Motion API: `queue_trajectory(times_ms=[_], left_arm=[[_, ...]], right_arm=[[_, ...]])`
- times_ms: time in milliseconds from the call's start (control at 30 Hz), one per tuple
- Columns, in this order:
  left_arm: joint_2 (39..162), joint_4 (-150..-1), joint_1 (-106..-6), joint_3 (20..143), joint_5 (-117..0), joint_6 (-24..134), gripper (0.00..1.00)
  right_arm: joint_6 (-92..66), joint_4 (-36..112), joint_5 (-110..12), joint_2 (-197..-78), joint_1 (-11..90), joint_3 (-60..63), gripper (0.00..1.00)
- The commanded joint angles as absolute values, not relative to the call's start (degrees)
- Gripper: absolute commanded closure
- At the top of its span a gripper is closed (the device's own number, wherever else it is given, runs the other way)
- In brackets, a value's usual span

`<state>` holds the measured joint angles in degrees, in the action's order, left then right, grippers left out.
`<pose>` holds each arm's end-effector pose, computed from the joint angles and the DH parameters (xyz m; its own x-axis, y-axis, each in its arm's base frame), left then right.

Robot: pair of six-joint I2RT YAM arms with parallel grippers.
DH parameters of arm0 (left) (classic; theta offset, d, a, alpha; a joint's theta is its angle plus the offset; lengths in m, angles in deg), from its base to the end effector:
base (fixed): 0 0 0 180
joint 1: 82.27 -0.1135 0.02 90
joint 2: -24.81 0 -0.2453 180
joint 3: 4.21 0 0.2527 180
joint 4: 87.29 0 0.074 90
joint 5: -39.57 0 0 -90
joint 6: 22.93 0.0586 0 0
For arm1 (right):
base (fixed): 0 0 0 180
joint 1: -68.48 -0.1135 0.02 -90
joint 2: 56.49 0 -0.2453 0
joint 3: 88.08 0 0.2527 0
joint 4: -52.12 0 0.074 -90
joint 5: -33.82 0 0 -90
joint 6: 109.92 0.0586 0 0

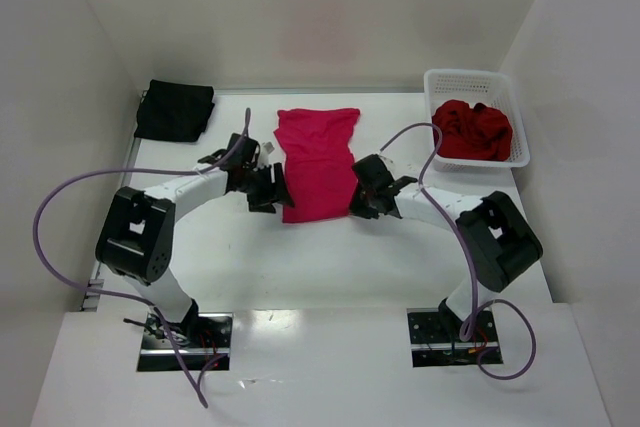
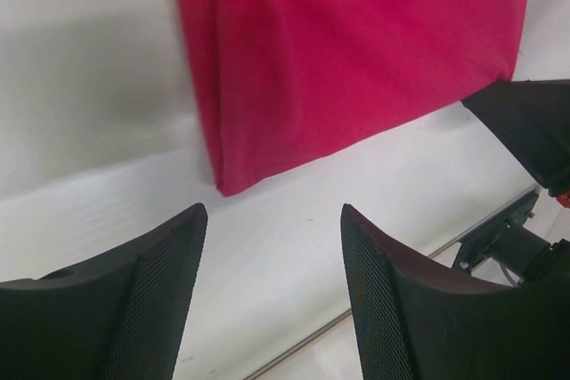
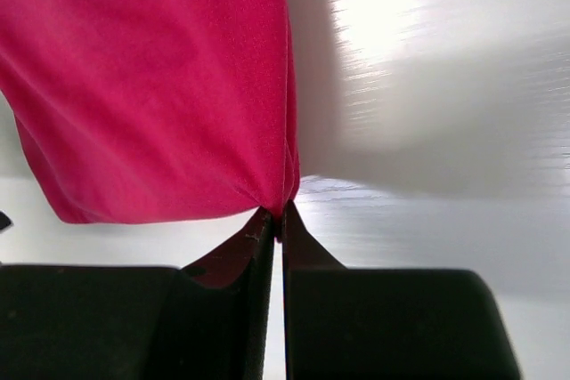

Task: Fold and stack the t-shirts
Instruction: Grab one side of the 2/3 rectangular tshirt with both arms

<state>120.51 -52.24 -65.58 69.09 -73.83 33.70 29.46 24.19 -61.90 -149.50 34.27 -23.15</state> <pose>0.3255 -0.1219 0.1536 -0.9319 -0.2476 -0.2652 -0.0531 0.8161 -0.5755 0.2760 0.1806 0.1298 -0.8361 0.3449 -0.4267 0.1863 0.9100 0.3705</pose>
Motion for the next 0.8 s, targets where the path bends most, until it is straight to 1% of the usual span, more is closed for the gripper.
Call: queue_trajectory(times_ms=[0,67,300,333,567,733,767], left_arm=[[121.4,-56.0,-62.5,68.2,-73.5,29.3,0.3],[122.2,-57.4,-60.2,67.3,-72.2,28.0,0.31],[122.7,-56.0,-60.2,66.1,-66.1,26.5,0.31],[122.7,-56.0,-60.2,66.1,-65.5,26.5,0.33],[124.1,-56.0,-60.2,65.1,-64.4,25.8,0.34],[126.1,-57.8,-59.7,65.1,-65.0,25.8,0.42],[126.7,-58.3,-59.7,65.1,-65.0,25.8,0.48]], right_arm=[[27.7,24.4,-62.0,-146.6,35.0,-24.4,0.92],[27.0,24.4,-61.3,-146.6,35.0,-25.0,0.92],[26.0,25.6,-60.2,-147.2,35.0,-24.4,0.9],[26.0,25.6,-60.2,-147.2,35.0,-23.8,0.9],[24.9,25.6,-60.2,-147.7,35.0,-23.8,0.89],[24.9,25.0,-60.2,-147.7,35.0,-23.8,0.89],[24.9,25.0,-60.2,-147.7,35.0,-23.8,0.89]])
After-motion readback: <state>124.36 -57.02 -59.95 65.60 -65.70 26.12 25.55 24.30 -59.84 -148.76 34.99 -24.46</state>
